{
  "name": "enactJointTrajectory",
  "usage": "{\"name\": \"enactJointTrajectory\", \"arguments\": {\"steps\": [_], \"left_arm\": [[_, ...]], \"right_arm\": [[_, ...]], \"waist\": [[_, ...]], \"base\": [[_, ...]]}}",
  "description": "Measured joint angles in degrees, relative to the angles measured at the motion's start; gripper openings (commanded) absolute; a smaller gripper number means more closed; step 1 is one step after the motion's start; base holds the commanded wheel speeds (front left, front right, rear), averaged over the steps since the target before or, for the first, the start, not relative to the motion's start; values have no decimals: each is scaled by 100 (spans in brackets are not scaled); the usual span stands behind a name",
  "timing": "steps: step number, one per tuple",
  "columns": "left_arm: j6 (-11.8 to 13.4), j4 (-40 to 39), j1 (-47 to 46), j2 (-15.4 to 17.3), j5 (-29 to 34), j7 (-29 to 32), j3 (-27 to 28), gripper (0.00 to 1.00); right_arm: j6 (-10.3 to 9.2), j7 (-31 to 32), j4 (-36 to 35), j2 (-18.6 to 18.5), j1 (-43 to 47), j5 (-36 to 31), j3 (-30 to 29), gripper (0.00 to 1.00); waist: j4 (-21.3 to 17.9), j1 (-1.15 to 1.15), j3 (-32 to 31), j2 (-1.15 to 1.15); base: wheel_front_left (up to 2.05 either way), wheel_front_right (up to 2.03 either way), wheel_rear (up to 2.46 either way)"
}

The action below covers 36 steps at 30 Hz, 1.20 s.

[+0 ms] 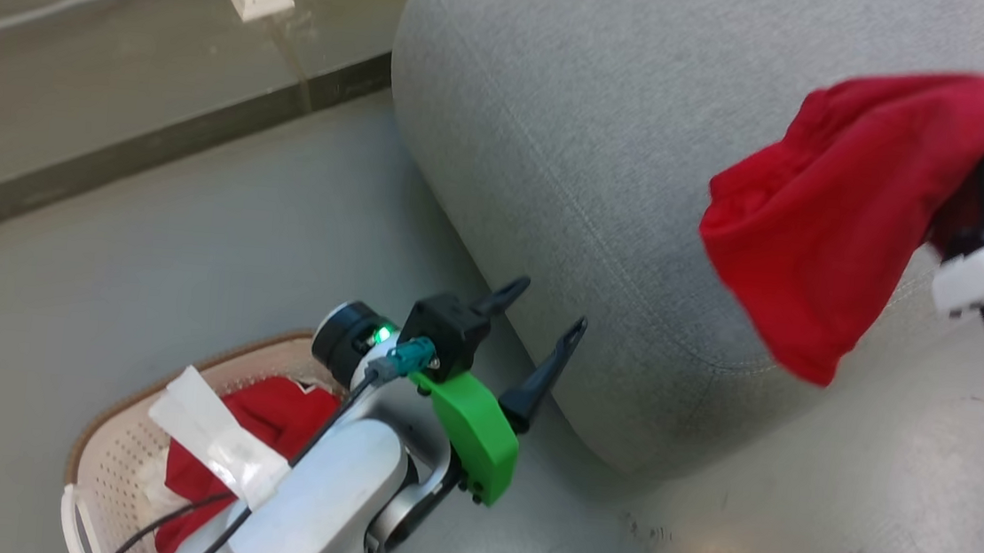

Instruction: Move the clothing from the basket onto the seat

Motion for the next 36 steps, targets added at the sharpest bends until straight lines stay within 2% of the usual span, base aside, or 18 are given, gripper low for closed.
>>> {"name": "enactJointTrajectory", "arguments": {"steps": [4, 9, 13, 21, 26, 36], "left_arm": [[108, -132, -162, 74, 49, 69, 8, 100], [176, -322, -364, 178, 245, 268, 15, 100], [214, -482, -572, 319, 352, 394, 20, 100], [242, -925, -929, 434, 624, 646, -81, 100], [235, -1177, -1082, 435, 695, 715, -131, 100], [234, -1500, -1146, 510, 749, 871, -194, 100]], "right_arm": [[76, 78, 65, 4, -441, 24, 10, 0], [76, 174, 154, 5, -1105, -40, -15, 0], [65, 187, 238, 9, -1739, -2, -286, 0], [-160, 186, 732, -108, -2706, 218, -879, 0], [-244, 187, 1191, -263, -2785, 216, -1000, 0], [-344, 177, 1807, -249, -2904, 168, -1072, 0]], "waist": [[45, 0, 225, 0], [139, 0, 566, 0], [243, 1, 858, 0], [606, 1, 1507, 0], [928, 1, 1777, 0], [1399, 1, 2252, 0]], "base": [[0, 0, 0], [0, 0, 0], [0, 0, 0], [0, 0, 0], [0, 0, 0], [0, 0, 0]]}}
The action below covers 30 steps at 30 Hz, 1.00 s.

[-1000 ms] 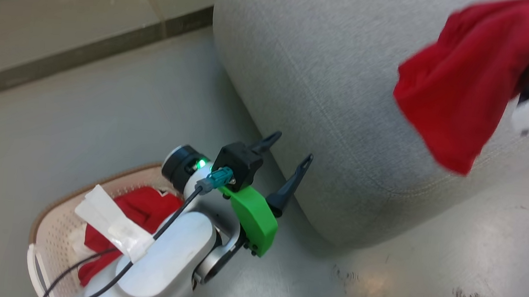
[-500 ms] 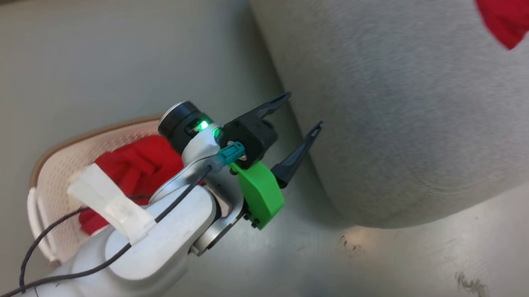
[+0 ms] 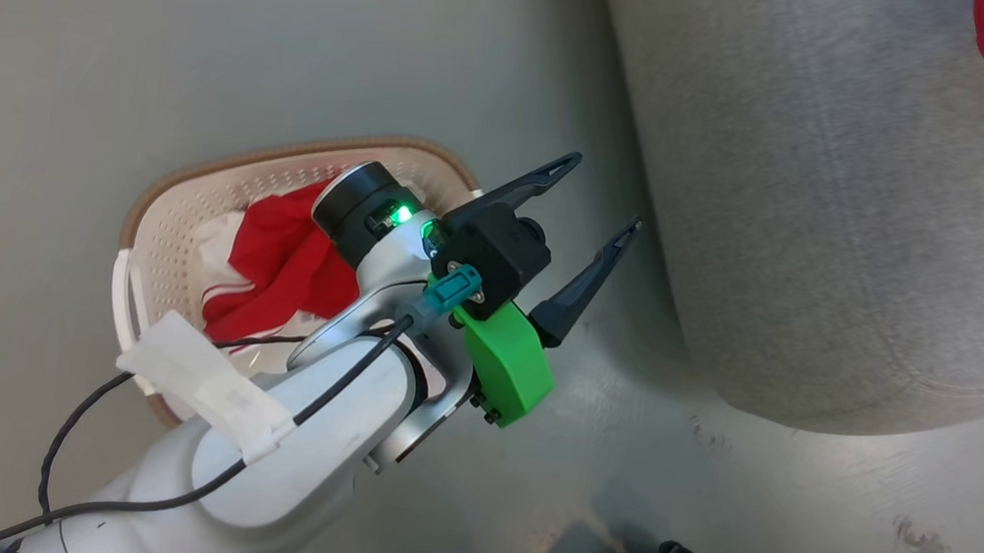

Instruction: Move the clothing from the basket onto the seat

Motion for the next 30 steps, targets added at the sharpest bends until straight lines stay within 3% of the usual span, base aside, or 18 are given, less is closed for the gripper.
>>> {"name": "enactJointTrajectory", "arguments": {"steps": [7, 18, 22, 23, 24, 25, 26, 27, 30], "left_arm": [[1, -224, -3, 115, 113, 149, -88, 100], [68, -491, -14, 371, 257, 379, -35, 100], [112, -572, -14, 479, 259, 403, 24, 100], [113, -578, -14, 492, 259, 404, 41, 100], [113, -584, -14, 505, 259, 405, 43, 100], [115, -592, -14, 514, 259, 421, 48, 100], [116, -600, -14, 516, 259, 427, 51, 100], [116, -603, -14, 519, 259, 427, 51, 100], [116, -605, -14, 532, 258, 426, 55, 100]], "right_arm": [[-92, -65, 323, 78, -277, -5, -92, 0], [-120, -126, 1216, 767, 178, 33, -58, 0], [-120, -137, 1374, 862, 220, 58, -60, 0], [-118, -165, 1389, 861, 219, 58, -59, 9], [-114, -176, 1404, 865, 219, 58, -60, 9], [-110, -177, 1423, 879, 219, 57, -56, 36], [-108, -177, 1441, 891, 218, 56, -49, 78], [-102, -178, 1451, 901, 218, 47, -49, 100], [-46, -183, 1473, 922, 218, 10, -32, 100]], "waist": [[202, 0, 298, 0], [191, 0, 700, 0], [83, 0, 768, 0], [57, 0, 781, 0], [30, 0, 793, 0], [3, 0, 803, 0], [-23, -1, 812, 0], [-48, 0, 818, 0], [-119, 0, 815, 0]], "base": [[0, 0, 0], [0, 0, 0], [0, 0, 0], [0, 0, 0], [0, 0, 0], [0, 0, 0], [0, 0, 0], [0, 0, 0], [0, 0, 0]]}}
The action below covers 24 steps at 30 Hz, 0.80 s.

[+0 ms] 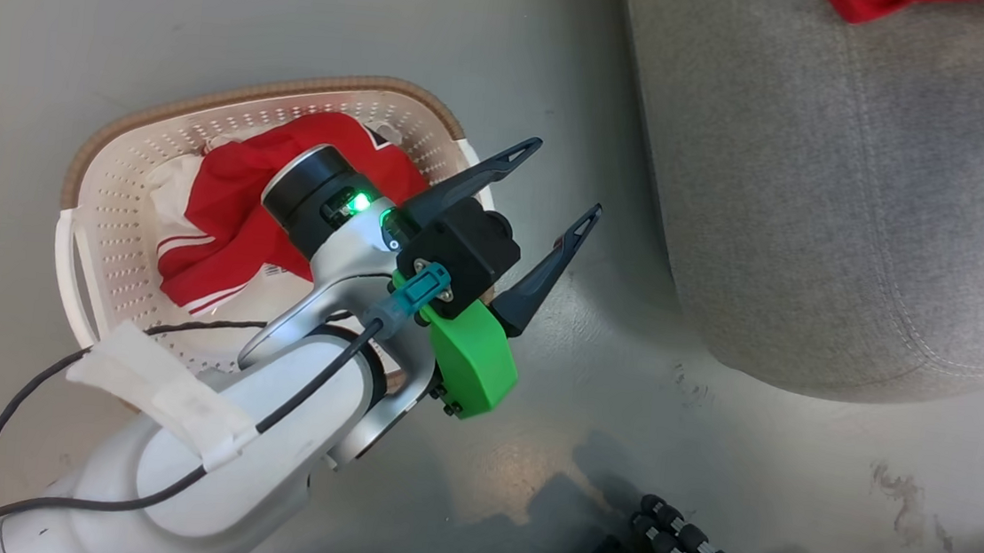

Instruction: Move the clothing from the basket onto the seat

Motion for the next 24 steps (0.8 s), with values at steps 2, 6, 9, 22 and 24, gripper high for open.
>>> {"name": "enactJointTrajectory", "arguments": {"steps": [2, 6, 9, 22, 24], "left_arm": [[0, -11, 1, 5, 0, 0, 13, 100], [1, -30, 1, 49, -7, -33, 51, 100], [2, -30, 2, 111, -11, -86, 131, 100], [10, 135, 163, 147, -201, -576, 378, 100], [47, 203, 227, 137, -336, -669, 415, 100]], "right_arm": [[51, 0, -19, -11, 0, -48, 13, 100], [179, -1, -310, -11, 5, -230, 52, 100], [271, -1, -557, 20, 96, -356, 64, 100], [378, -1, -1112, 108, 1200, -522, -155, 100], [392, -1, -1279, 34, 1287, -601, -177, 100]], "waist": [[-38, 0, -17, 0], [-110, 0, -61, 0], [-170, 0, -105, 0], [-362, -1, -603, 0], [-372, -1, -714, 0]], "base": [[0, 0, 0], [0, 0, 0], [0, 0, 0], [0, 0, 0], [0, 0, 0]]}}
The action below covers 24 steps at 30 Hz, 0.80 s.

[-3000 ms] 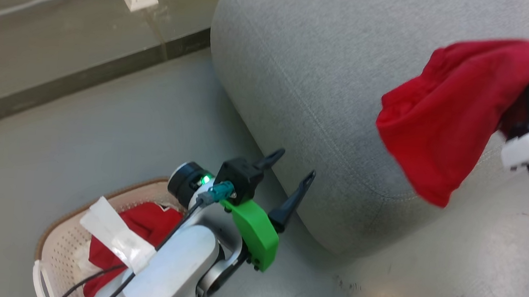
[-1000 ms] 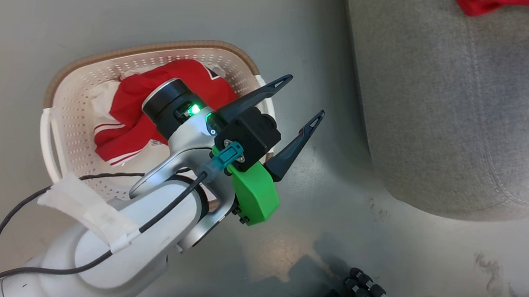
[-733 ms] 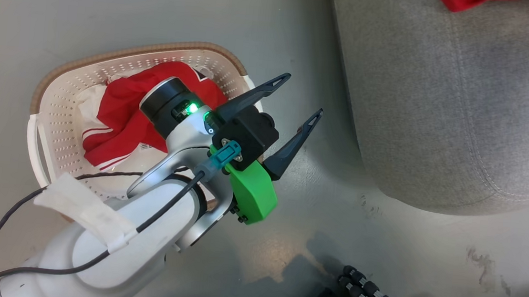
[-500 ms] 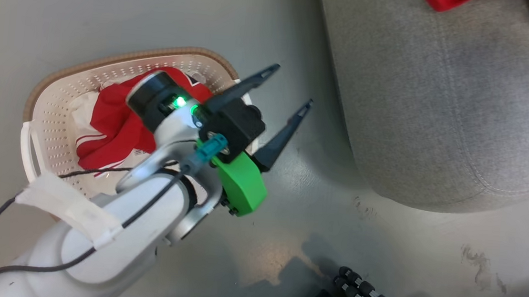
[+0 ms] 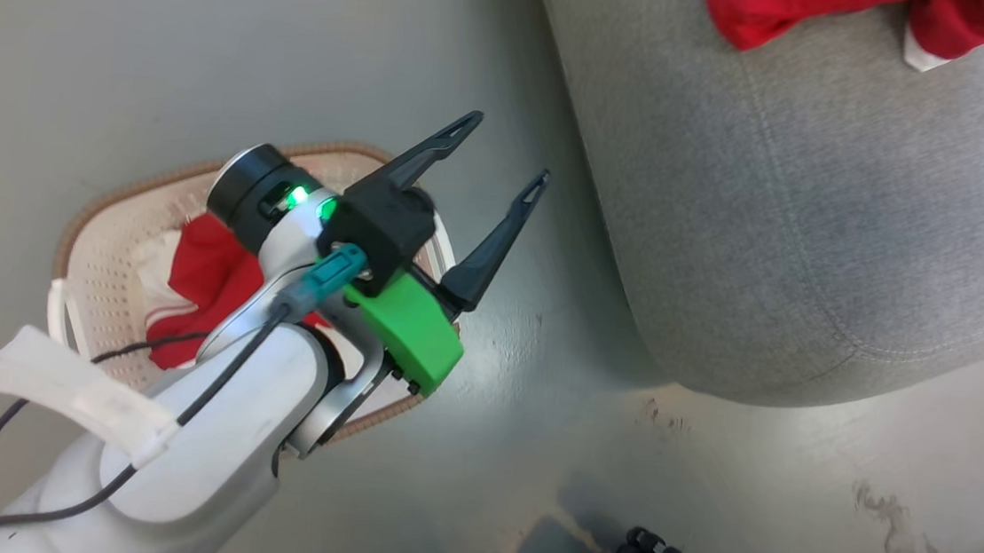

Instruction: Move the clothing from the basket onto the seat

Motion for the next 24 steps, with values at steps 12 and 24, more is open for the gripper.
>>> {"name": "enactJointTrajectory", "arguments": {"steps": [12, 24], "left_arm": [[112, 485, 419, -88, -354, -743, 534, 100], [278, 1157, 1268, -75, -813, -1237, 1392, 100]], "right_arm": [[25, -1, -743, -121, 409, -149, -222, 100], [42, -1, -1027, 296, 1034, -164, 18, 100]], "waist": [[186, 0, -765, 0], [933, 0, -1618, 0]], "base": [[0, 0, 0], [0, 0, 0]]}}
